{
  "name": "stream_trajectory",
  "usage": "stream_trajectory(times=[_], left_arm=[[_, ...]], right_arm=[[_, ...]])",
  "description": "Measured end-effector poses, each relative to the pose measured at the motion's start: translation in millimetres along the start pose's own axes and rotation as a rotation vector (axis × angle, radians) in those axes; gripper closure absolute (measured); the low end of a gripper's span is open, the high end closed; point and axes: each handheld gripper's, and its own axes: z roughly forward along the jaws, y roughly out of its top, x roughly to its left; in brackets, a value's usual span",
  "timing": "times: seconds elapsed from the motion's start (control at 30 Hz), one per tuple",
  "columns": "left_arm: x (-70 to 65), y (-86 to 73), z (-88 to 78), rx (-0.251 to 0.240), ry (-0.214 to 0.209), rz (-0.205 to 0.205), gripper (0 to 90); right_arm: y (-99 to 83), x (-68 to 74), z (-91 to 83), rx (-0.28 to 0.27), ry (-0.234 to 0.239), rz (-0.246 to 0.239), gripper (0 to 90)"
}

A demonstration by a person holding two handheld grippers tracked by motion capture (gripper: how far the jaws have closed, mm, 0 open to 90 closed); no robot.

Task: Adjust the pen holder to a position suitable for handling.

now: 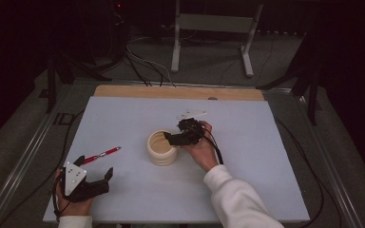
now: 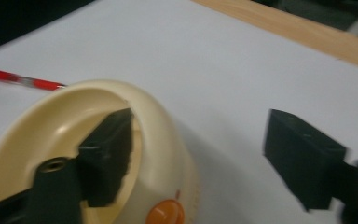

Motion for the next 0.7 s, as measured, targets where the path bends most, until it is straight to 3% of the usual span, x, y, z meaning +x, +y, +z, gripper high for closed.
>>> stream_trajectory(times=[0.27, 0.4, 0.5, 0.67, 0.7], left_arm=[[1.1, -0.3, -1.0, -0.001, 0.006, -0.004, 0.8], [1.1, -0.3, -2.0, -0.004, 0.008, -0.001, 0.8], [1.7, -0.5, -2.3, -0.006, 0.011, -0.004, 0.8], [2.3, -0.6, -2.5, -0.006, 0.015, -0.007, 0.8], [2.2, -0.5, -2.6, -0.006, 0.018, -0.008, 0.8]], right_arm=[[-2.8, -10.4, -19.5, -0.076, 0.040, 0.035, 12.0], [-9.9, -18.5, -39.8, -0.101, -0.020, 0.003, 3.0], [-19.1, -24.6, -57.1, -0.106, -0.086, -0.018, 1.1], [-31.5, -33.8, -80.1, -0.120, -0.140, -0.024, 0.8], [-38.6, -37.7, -91.9, -0.133, -0.161, -0.023, 0.8]])
